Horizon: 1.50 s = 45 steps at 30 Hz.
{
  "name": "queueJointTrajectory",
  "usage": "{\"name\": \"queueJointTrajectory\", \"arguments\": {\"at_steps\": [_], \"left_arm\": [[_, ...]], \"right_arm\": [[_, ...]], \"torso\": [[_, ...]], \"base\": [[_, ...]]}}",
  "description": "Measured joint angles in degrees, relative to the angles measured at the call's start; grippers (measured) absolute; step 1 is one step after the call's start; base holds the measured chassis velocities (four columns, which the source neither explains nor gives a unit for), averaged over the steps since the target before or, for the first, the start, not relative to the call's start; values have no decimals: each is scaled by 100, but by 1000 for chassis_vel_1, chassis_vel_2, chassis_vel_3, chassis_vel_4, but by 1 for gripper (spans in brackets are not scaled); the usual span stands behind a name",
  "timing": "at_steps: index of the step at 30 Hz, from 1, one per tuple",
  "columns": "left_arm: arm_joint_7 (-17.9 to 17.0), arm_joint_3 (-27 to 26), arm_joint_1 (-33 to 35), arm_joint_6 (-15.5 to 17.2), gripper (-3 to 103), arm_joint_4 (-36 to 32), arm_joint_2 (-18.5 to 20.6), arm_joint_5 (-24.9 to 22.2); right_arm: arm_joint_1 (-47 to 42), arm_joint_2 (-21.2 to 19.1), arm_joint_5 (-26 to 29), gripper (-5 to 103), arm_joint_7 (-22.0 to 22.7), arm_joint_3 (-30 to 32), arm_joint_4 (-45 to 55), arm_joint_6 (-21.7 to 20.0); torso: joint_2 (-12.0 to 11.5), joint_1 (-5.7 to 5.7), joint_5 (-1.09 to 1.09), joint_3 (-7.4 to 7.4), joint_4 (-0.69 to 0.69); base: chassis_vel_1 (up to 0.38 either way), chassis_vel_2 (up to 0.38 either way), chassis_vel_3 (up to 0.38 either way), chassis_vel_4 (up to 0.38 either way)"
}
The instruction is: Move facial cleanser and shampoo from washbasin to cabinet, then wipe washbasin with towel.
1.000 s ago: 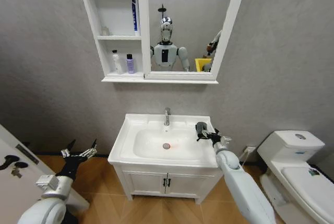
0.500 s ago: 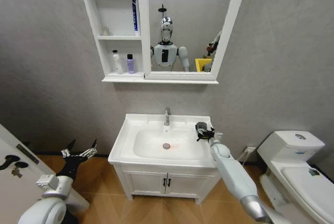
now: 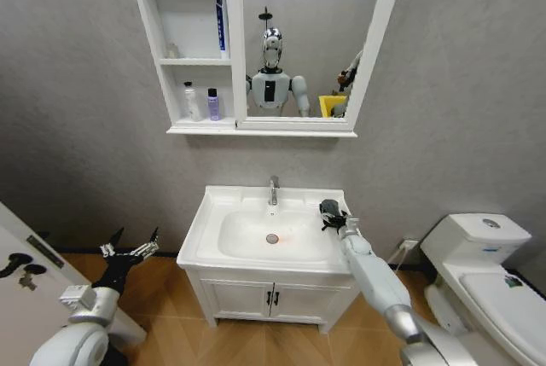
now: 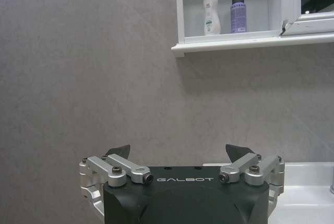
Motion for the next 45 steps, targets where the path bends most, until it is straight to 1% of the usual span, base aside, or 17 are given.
{"name": "queueJointTrajectory", "arguments": {"at_steps": [3,4,5,7,10,11,12,13,15,16,19,20,26,28,32,39,45], "left_arm": [[0,0,0,0,100,0,0,0],[0,0,0,0,100,0,0,0],[0,1,0,0,100,0,0,0],[0,0,0,0,100,0,0,0],[0,1,0,0,100,0,0,0],[0,1,0,0,100,0,0,0],[0,1,0,0,100,0,0,0],[0,1,0,0,100,0,0,0],[0,1,0,0,100,0,0,0],[0,1,0,0,100,0,0,0],[-1,1,0,0,100,0,0,0],[-1,1,0,0,100,0,0,0],[-1,1,0,1,100,1,0,0],[-1,1,0,1,100,0,0,0],[-1,1,0,1,100,1,0,-1],[0,1,0,1,100,1,0,-1],[0,1,0,1,100,1,1,-1]], "right_arm": [[7,35,-4,68,6,-34,25,-37],[7,35,-4,68,6,-34,25,-37],[8,49,-3,63,23,-39,59,-70],[6,63,-3,52,108,-37,154,-241],[-7,80,-10,46,166,-2,225,-380],[-12,89,-10,35,202,16,270,-471],[-13,88,-9,30,215,20,293,-508],[-13,88,-9,30,215,20,293,-508],[-22,87,-12,19,243,66,374,-577],[-22,87,-12,19,243,66,374,-577],[-129,66,8,6,321,131,732,-674],[-129,66,8,6,321,131,732,-674],[-562,-53,258,5,565,79,2068,-1000],[-795,-88,442,5,785,-95,2730,-1221],[-1035,-76,785,5,1124,-433,3228,-1517],[-994,68,916,5,1515,-894,2695,-1677],[-759,147,1005,5,1566,-1074,2020,-1719]], "torso": [[0,0,0,0,0],[0,0,0,0,0],[0,0,0,0,0],[0,0,0,0,0],[0,0,-1,0,0],[0,0,0,0,0],[0,0,-1,0,0],[0,0,-1,0,0],[0,0,0,0,1],[0,0,0,0,1],[0,1,1,0,1],[0,1,1,0,1],[0,0,-1,0,0],[0,0,-1,-1,0],[1,0,-1,-1,0],[0,0,0,0,1],[1,0,0,0,0]], "base": [[0,0,0,0],[0,0,0,0],[0,0,0,0],[0,0,0,0],[0,0,0,0],[0,0,0,0],[0,0,0,0],[0,0,0,0],[0,0,0,0],[0,0,0,0],[0,0,0,0],[0,0,0,0],[0,0,0,0],[0,0,0,0],[0,0,0,0],[0,0,0,0],[0,0,0,0]]}}
